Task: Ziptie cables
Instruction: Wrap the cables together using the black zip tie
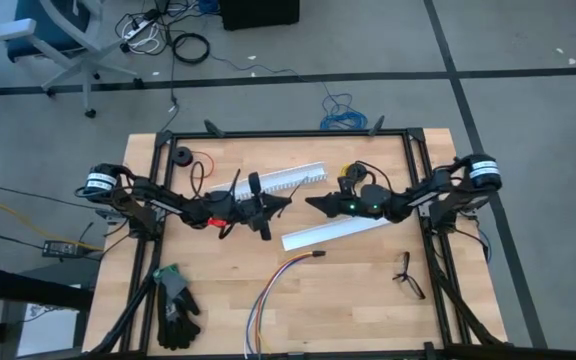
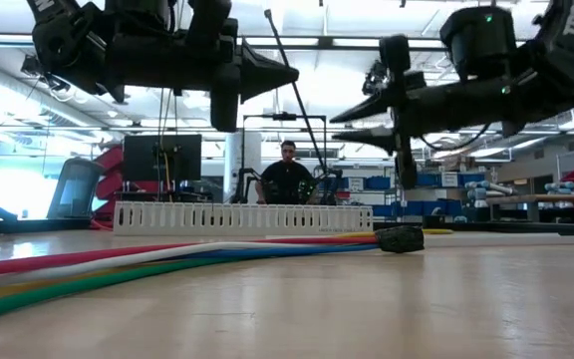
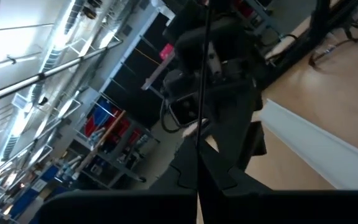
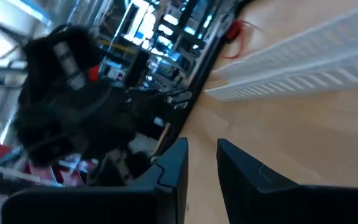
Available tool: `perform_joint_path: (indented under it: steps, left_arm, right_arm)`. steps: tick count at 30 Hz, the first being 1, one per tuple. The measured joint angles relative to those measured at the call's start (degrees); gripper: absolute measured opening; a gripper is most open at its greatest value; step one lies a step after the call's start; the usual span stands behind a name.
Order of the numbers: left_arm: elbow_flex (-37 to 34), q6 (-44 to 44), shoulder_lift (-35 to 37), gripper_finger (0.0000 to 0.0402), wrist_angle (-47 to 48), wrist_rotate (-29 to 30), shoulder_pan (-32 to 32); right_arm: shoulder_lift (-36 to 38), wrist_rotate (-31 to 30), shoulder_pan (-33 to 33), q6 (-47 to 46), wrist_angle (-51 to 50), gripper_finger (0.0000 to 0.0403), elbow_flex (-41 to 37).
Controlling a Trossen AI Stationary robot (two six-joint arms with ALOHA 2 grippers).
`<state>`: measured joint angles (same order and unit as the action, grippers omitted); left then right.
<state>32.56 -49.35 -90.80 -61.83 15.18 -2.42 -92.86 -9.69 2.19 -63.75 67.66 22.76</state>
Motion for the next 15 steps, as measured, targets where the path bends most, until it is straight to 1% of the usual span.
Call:
perform_joint_path:
  steps: [4,8,10,15]
  left_arm:
    - [0.0,0.0,0.0,0.0000,1.2,0.0,0.0]
    - [0.0,0.0,0.0,0.0000,1.7,0.0,0.0]
    - [0.0,-1.9,0.0,0.0000,1.9,0.0,0.0]
    - [0.0,-7.3,0.0,0.0000,2.2,0.0,-0.6]
  right_arm:
    - [-3.7,-0.1,1.4,-7.6,2.0,0.0075,0.0]
    - [-6.5,-0.3,2.7,-10.2,6.9,0.0081,0.0]
    - [-7.5,-0.7,3.2,-10.6,9.0,0.0085,0.2]
    - [-8.4,-0.6,4.7,-15.4,9.2,0.0091,1.6]
